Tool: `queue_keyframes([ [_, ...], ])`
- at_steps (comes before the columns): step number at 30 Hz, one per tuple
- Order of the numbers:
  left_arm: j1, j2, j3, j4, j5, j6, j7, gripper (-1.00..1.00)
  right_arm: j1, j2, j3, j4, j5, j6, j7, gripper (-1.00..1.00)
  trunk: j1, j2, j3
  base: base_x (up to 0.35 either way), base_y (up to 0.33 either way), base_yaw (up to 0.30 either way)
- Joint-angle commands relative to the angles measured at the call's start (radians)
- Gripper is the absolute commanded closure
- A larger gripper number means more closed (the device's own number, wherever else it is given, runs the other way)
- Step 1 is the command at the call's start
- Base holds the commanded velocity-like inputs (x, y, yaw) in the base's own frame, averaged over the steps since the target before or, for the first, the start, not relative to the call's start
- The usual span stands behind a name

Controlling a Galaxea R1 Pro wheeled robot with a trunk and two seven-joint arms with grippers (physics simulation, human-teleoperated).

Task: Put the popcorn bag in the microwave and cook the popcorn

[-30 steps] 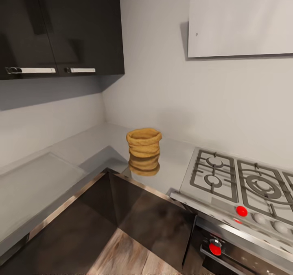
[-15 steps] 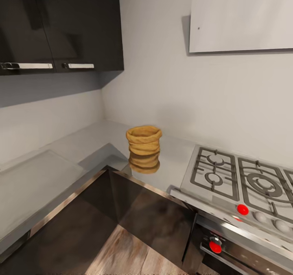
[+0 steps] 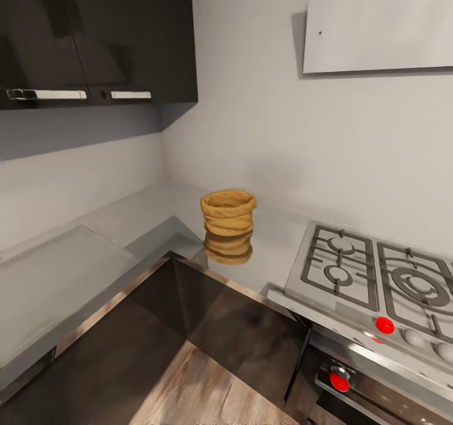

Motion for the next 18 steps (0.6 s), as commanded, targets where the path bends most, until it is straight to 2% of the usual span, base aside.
queue_keyframes([
  [1,0.000,0.000,0.001,0.000,0.004,-0.002,0.002,-1.00,-0.001,-0.001,-0.009,0.003,0.009,-0.006,0.002,-1.00,0.000,-0.001,-0.003,0.000,0.000,0.084],
  [9,0.000,0.000,0.001,0.000,0.004,-0.002,0.002,-1.00,-0.001,-0.001,-0.009,0.003,0.009,-0.006,0.002,-1.00,0.000,-0.001,-0.016,0.000,0.000,0.081],
  [18,0.000,0.000,0.001,0.000,0.004,-0.002,0.003,-1.00,-0.001,-0.001,-0.009,0.003,0.009,-0.006,0.002,-1.00,0.000,-0.001,-0.030,0.000,0.000,0.010],
])
